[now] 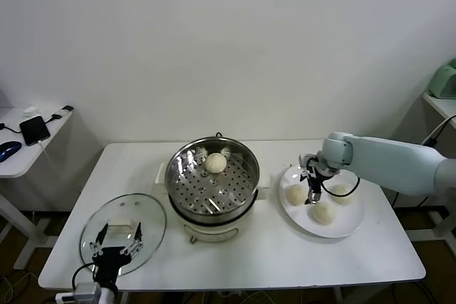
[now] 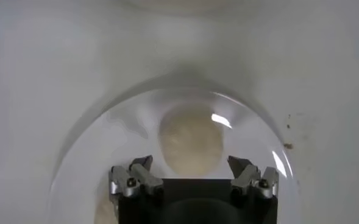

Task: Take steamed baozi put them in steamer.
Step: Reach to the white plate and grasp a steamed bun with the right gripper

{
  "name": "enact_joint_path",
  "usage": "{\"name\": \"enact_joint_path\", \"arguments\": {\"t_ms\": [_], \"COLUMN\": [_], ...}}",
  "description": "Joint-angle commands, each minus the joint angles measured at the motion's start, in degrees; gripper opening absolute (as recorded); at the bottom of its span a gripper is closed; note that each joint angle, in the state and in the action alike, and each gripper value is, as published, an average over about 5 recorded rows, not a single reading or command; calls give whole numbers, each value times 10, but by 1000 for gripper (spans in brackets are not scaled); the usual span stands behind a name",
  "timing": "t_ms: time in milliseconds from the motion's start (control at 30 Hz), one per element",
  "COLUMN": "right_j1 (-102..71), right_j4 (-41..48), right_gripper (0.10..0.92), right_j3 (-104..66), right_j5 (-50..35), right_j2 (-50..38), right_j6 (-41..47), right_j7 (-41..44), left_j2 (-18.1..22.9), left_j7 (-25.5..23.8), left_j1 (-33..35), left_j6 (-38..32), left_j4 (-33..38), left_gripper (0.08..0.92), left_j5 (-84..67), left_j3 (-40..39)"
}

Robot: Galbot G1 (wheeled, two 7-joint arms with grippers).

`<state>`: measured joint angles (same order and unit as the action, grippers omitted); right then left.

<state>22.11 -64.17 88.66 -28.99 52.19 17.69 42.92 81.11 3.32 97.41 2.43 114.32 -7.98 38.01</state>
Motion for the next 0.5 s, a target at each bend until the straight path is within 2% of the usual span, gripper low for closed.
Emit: {"name": "enact_joint_path", "arguments": {"t_ms": [33,233,500], "right_j1": [-55,-49,-8], "right_j4": [57,59,27], "right_gripper": [823,821,717], "right_j3": [-49,-49,-27], "right_j5": [11,4,-7], "right_j2": [30,34,13], "right_j6": [9,7,4], "right_j7": [-5,6,34], "left_j2": [-2,-1,2], "left_j7": [0,0,0], "left_j1": [0,1,6], "left_j6": [0,2,3], "left_j4": [-2,2,10], "left_gripper": [823,823,823], "left_j5": [-1,-1,-1], "left_j3": [1,0,-3]}}
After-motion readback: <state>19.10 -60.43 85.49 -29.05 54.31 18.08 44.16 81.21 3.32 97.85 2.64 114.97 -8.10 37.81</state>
